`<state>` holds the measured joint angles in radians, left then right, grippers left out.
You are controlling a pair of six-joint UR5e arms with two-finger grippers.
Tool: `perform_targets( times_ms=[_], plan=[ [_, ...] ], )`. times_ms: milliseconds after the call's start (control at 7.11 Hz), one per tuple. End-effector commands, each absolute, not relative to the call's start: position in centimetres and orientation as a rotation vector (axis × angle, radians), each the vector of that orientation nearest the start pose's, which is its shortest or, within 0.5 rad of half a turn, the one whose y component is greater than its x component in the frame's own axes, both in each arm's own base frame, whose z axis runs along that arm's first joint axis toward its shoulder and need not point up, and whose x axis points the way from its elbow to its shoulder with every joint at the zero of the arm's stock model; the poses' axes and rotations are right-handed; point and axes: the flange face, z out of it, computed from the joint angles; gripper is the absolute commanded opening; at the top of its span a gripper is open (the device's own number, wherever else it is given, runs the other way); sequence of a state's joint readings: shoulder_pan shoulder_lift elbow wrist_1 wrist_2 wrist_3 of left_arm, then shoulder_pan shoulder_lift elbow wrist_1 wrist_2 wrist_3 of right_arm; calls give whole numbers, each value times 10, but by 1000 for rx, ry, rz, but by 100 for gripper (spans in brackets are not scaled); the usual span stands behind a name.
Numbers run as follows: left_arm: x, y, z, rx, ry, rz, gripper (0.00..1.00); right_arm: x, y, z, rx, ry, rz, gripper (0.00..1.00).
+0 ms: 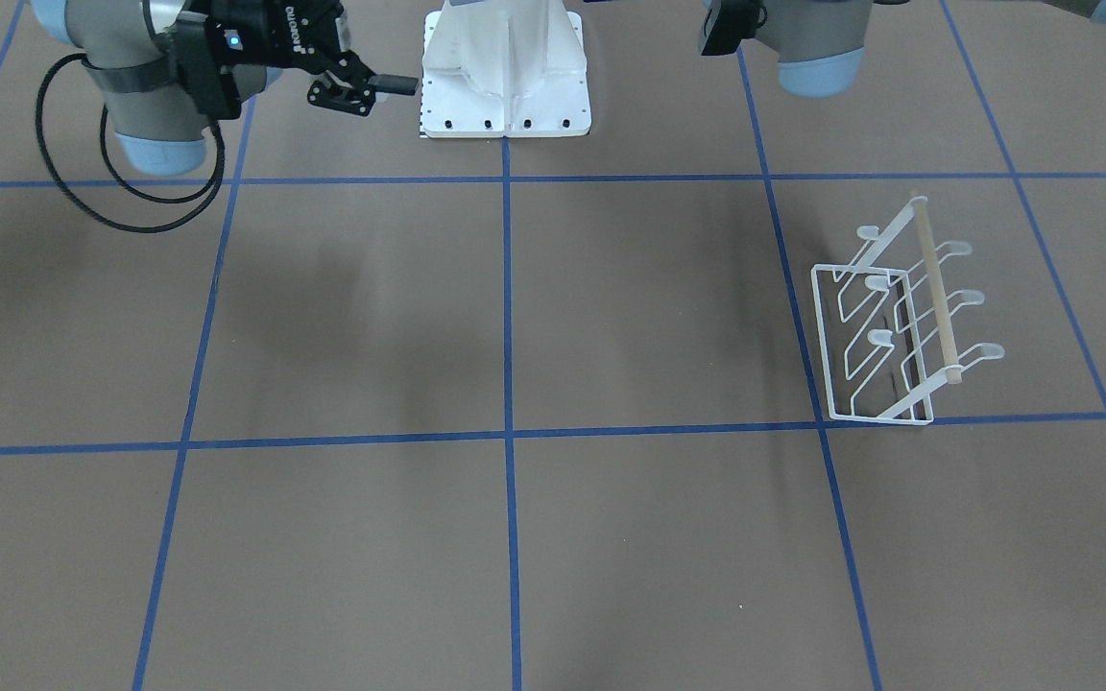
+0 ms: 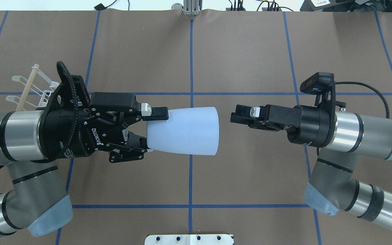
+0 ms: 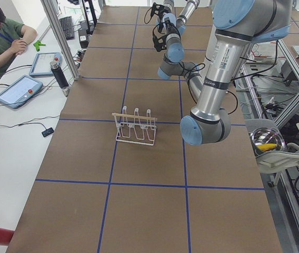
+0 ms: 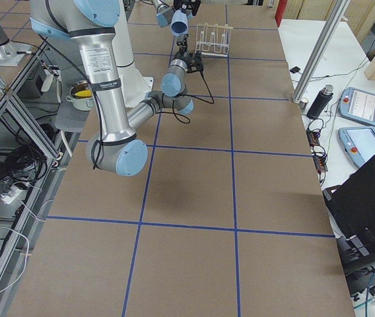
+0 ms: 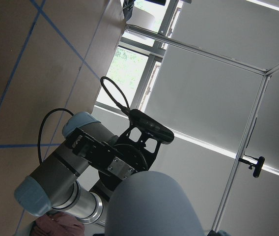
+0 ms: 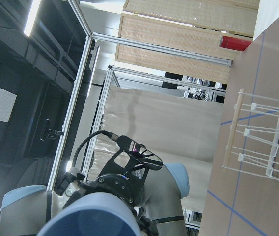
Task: Hang cup on cup holder
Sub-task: 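Carry the cup with the left gripper above the rack while the right arm withdraws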
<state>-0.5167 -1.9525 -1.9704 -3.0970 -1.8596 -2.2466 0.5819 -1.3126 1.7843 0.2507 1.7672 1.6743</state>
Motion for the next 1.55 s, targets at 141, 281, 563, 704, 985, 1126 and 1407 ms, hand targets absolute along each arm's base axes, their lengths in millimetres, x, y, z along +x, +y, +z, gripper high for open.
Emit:
perform_targets(
  times_ms=[141,281,563,704,985,1126,1407],
  plan=[
    [312,-347,156,-187,2124,-322,0,-240,-463,316,664,-1810,233,100],
    [314,-357,159,-92,2043,-309,0,-212,-497,318,812,-1595,202,100],
    [291,-391,168,42,1881,-312,0,-173,-552,340,852,-1226,203,100],
    [270,-409,169,82,1785,-315,0,-147,-579,343,846,-1048,174,100],
    [236,-439,174,145,1591,-290,0,-118,-605,374,779,-764,11,100],
    [221,-456,183,170,1488,-284,0,-109,-609,391,729,-666,-74,100],
    [204,-478,205,206,1294,-213,0,-89,-611,420,588,-592,-172,100]
  ],
)
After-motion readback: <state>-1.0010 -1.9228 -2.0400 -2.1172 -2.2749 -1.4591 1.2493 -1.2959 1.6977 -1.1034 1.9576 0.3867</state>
